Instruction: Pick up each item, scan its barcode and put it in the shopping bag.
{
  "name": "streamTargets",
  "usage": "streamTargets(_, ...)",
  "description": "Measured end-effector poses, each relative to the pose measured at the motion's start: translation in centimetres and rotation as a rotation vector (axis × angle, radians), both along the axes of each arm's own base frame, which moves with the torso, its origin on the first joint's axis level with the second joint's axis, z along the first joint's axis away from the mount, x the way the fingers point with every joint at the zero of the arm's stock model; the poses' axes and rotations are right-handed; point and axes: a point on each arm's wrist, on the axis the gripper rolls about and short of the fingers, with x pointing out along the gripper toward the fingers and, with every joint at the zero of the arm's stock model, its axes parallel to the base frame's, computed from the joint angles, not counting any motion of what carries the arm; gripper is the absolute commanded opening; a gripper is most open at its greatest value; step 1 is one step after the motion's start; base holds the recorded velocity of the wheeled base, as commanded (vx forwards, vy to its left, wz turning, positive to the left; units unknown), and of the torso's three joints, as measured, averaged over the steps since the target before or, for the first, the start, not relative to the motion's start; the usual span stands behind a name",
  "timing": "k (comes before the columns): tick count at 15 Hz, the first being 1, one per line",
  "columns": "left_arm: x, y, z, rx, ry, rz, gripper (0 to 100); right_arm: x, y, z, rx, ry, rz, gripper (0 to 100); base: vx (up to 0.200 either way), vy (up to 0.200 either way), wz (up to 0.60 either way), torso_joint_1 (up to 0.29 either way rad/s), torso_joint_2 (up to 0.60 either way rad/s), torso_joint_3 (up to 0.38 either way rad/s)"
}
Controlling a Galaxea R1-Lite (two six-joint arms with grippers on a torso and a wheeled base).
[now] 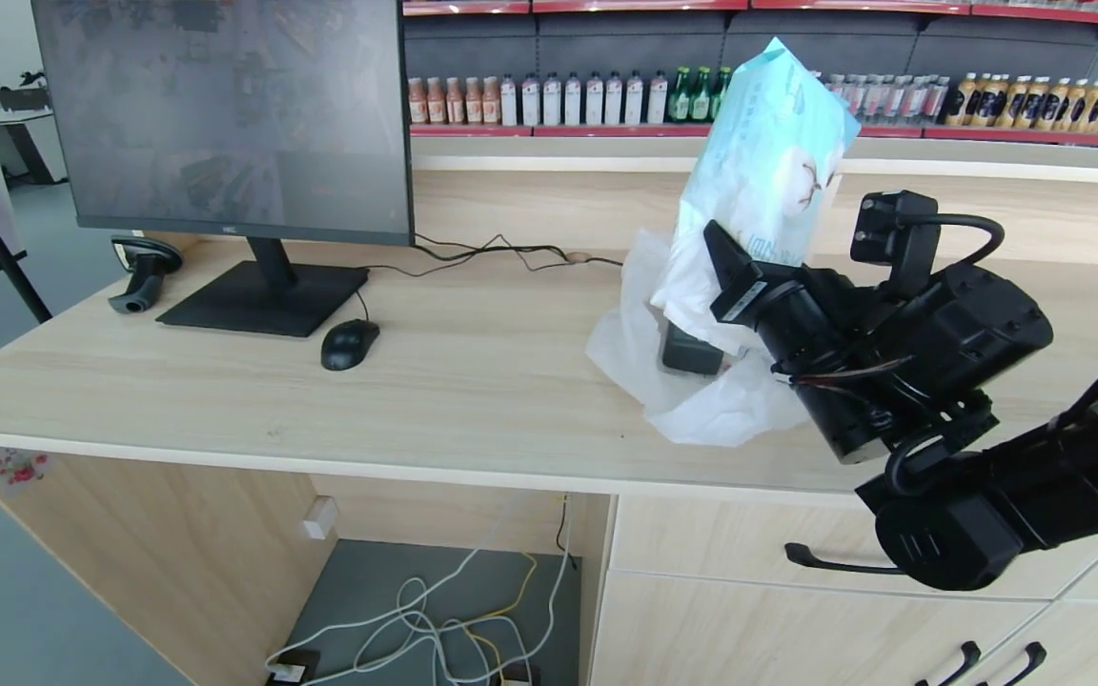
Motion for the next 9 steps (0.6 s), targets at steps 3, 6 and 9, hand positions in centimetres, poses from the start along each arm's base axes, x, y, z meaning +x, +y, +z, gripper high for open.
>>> streamTargets(3,0.0,0.0,0.0,0.000,-0.002,0.000,100,-0.6,1.7,-0.1,-0.014,0.021,0.045,0,0.000,0.000,0.00,0.000,0.00,0.000)
streamTargets(6,0.0,0.0,0.0,0.000,-0.002,0.000,100,-0.2,2.3,0.7,-0.017,0.026,0.052,0,0.000,0.000,0.00,0.000,0.00,0.000)
streamTargets(9,0.0,0.0,0.0,0.000,-0.002,0.000,100,0.3,0.8,-0.9,-0.056,0.083,0.006,0,0.000,0.000,0.00,0.000,0.00,0.000)
